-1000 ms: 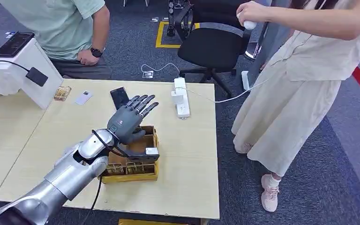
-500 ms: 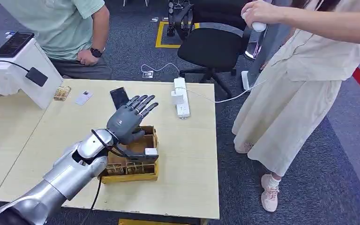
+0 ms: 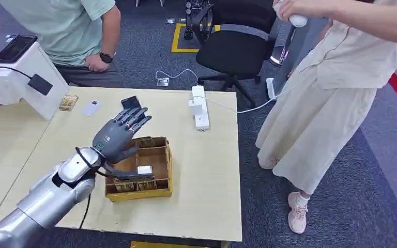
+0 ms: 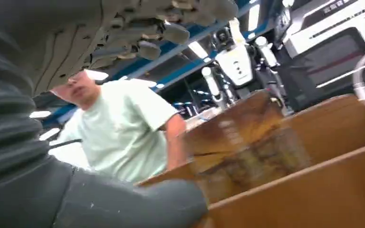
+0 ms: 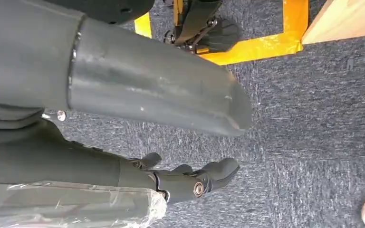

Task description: Pass the card to the sensor for recognition and then transmit it.

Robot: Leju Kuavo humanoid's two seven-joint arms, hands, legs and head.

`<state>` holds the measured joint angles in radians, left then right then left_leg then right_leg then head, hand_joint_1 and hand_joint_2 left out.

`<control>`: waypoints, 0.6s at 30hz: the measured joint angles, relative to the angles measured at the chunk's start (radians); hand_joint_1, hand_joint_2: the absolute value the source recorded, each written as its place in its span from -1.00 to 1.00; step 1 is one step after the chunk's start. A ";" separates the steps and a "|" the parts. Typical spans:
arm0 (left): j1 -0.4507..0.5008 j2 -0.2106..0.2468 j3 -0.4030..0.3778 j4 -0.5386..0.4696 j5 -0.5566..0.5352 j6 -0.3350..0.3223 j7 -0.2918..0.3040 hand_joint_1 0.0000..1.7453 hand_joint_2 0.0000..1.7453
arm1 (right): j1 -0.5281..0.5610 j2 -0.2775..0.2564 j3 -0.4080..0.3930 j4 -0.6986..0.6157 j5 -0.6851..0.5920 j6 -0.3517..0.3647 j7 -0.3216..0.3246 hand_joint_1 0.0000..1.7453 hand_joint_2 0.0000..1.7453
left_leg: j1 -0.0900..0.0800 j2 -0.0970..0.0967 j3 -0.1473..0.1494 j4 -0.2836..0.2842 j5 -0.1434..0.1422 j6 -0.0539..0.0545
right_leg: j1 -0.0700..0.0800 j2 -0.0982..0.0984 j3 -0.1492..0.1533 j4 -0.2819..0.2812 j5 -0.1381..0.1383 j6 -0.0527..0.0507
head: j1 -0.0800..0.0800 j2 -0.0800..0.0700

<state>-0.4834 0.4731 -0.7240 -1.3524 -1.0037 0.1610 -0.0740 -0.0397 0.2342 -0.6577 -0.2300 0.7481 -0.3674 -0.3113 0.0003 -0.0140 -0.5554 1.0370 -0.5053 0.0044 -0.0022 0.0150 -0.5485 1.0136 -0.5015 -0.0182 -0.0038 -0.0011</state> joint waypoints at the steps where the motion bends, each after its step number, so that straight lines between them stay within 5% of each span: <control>1: 0.008 0.020 0.012 -0.016 0.005 -0.004 -0.006 -1.00 1.00 | 0.001 0.000 -0.002 0.000 0.000 0.000 0.000 -1.00 -1.00 | 0.000 0.000 0.000 0.000 0.000 0.000 | 0.000 0.000 0.000 0.000 0.000 0.000 | 0.000 0.000; 7: 0.057 0.121 0.096 -0.121 0.036 -0.037 -0.010 -1.00 1.00 | 0.008 0.000 -0.020 -0.004 -0.005 0.001 -0.005 -1.00 -1.00 | 0.000 0.000 0.000 0.000 0.000 0.000 | 0.000 0.001 0.000 0.000 0.000 0.000 | 0.000 0.000; 18: 0.150 0.224 0.213 -0.241 0.053 -0.046 -0.010 -1.00 1.00 | 0.009 0.000 -0.042 -0.006 -0.005 0.004 -0.012 -1.00 -1.00 | 0.000 0.000 -0.001 0.000 0.000 0.000 | 0.000 0.000 -0.001 0.000 0.000 0.000 | 0.000 0.000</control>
<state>-0.3338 0.6970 -0.5112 -1.5931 -0.9510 0.1152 -0.0835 -0.0303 0.2338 -0.6992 -0.2358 0.7431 -0.3635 -0.3231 0.0004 -0.0144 -0.5563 1.0369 -0.5051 0.0041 -0.0022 0.0150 -0.5492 1.0135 -0.5016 -0.0182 -0.0034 -0.0011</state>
